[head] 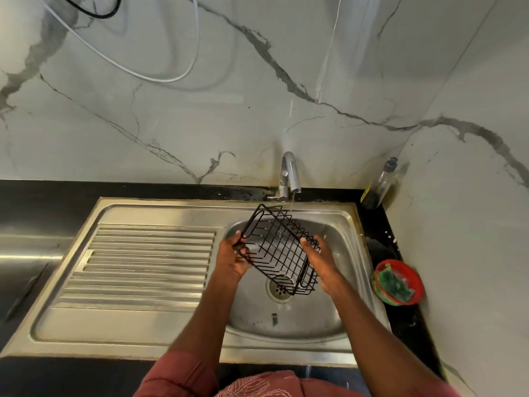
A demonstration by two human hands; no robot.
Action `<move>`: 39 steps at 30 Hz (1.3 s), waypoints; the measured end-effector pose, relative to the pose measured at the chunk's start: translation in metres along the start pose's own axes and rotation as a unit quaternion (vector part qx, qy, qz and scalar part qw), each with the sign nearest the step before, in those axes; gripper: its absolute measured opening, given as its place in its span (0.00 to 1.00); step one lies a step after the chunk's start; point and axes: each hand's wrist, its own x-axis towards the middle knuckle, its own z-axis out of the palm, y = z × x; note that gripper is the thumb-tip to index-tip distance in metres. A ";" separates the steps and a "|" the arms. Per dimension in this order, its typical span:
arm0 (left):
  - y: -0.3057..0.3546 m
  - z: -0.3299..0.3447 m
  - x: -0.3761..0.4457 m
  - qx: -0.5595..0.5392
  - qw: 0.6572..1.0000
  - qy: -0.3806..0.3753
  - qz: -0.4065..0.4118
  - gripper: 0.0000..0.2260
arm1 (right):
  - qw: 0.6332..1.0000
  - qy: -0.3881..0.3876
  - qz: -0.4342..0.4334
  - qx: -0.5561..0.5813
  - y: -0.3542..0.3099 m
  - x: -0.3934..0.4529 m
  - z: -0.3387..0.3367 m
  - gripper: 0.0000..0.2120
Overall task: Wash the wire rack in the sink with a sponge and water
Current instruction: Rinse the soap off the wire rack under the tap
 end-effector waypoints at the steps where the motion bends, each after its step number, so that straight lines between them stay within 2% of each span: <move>1: -0.001 -0.002 0.001 -0.001 1.000 0.005 -0.019 0.14 | 1.000 -0.001 -0.013 -0.012 0.002 0.001 -0.001 0.36; 7: 0.006 0.008 -0.004 -0.019 0.997 0.030 -0.064 0.17 | 0.992 0.024 -0.026 -0.123 -0.005 0.012 -0.001 0.33; 13: 0.024 0.038 -0.018 0.060 0.998 -0.010 -0.010 0.18 | 0.996 0.020 -0.025 -0.088 -0.008 0.012 -0.001 0.38; 16: 0.025 0.049 -0.022 0.084 0.996 0.003 0.016 0.16 | 0.997 0.036 -0.026 -0.069 -0.011 0.003 -0.002 0.27; 19: 0.019 0.054 -0.024 0.086 0.996 0.003 0.009 0.14 | 0.996 0.058 -0.028 -0.065 -0.016 -0.001 -0.009 0.22; 23: 0.021 0.054 -0.029 0.057 0.998 0.022 0.001 0.16 | 0.998 0.049 -0.029 -0.041 -0.027 -0.002 -0.016 0.12; 25: 0.024 0.054 -0.032 0.040 0.999 0.037 0.002 0.16 | 0.998 0.050 -0.030 -0.029 -0.035 -0.003 -0.018 0.10; 27: 0.026 0.052 -0.033 0.052 0.997 0.059 0.002 0.17 | 0.997 0.055 -0.049 0.007 -0.041 -0.002 -0.019 0.12; 31: 0.030 0.057 -0.053 0.057 0.997 0.050 -0.004 0.15 | 0.993 0.059 -0.096 0.038 -0.043 0.000 -0.018 0.20; 33: 0.030 0.045 -0.072 0.056 0.998 -0.008 0.000 0.11 | 0.994 0.067 -0.084 0.023 -0.041 0.002 -0.018 0.31; 34: 0.026 0.038 -0.075 0.014 0.999 -0.035 -0.034 0.08 | 0.995 0.069 -0.062 0.023 -0.041 0.003 -0.019 0.37; 36: 0.026 0.040 -0.077 -0.016 0.997 -0.068 -0.038 0.10 | 0.998 0.046 -0.011 0.048 -0.041 0.002 -0.023 0.41; 38: 0.030 0.053 -0.077 -0.091 0.995 -0.026 -0.010 0.08 | 0.997 0.014 0.027 0.065 -0.042 0.001 -0.025 0.39; 39: 0.033 0.057 -0.073 -0.096 0.995 0.022 -0.009 0.08 | 0.996 0.003 0.031 0.084 -0.043 0.000 -0.024 0.37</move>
